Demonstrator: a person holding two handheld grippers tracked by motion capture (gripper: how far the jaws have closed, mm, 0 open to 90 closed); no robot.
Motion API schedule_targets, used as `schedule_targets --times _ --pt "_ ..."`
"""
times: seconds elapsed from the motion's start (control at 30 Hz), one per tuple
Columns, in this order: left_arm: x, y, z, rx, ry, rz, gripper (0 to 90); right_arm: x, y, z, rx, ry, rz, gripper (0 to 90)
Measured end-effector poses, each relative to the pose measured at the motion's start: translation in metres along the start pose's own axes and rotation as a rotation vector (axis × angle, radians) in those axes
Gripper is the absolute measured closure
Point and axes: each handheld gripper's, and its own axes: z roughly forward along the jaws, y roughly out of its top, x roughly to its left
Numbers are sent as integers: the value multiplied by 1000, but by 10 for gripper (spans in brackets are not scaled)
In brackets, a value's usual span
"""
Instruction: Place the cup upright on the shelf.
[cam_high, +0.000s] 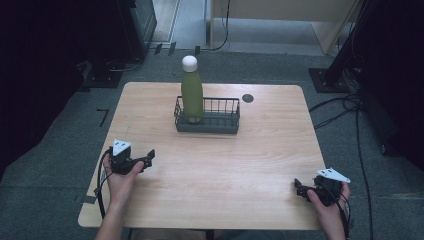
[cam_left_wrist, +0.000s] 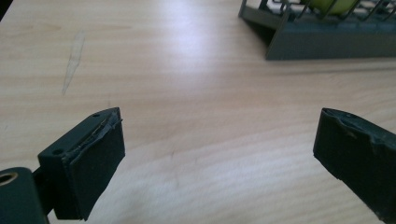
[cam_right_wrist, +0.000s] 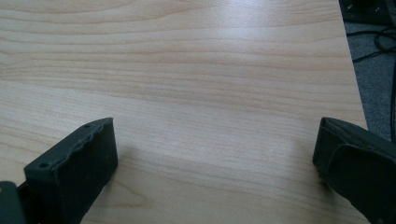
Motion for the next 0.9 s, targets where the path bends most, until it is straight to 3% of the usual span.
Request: schedule_targets --times 0.17,0.3,0.4,0.5,0.53,0.67,0.77,0.8,0.9 --pt "5 -12 -5 34 24 14 29 0 0 0 -1 -1 0 0" --pt "10 -23 -12 63 73 33 29 0 0 0 -2 -3 0 0" --pt "13 -36 -18 91 111 66 29 0 0 0 -1 -5 2 0" --pt "12 -38 -23 95 132 92 29 0 0 0 -1 -7 4 0" --pt "11 -42 -25 112 153 122 29 -1 0 0 -1 -7 4 0" --pt "11 -47 -27 122 190 149 29 -1 0 0 -1 -8 4 0" --pt "11 -48 -30 99 212 132 30 -1 0 0 -2 -8 4 0" --pt "11 -49 -32 81 204 104 30 -1 0 0 -1 -9 4 0" --pt "11 -49 -31 100 191 103 30 -1 0 0 -1 -9 4 0"
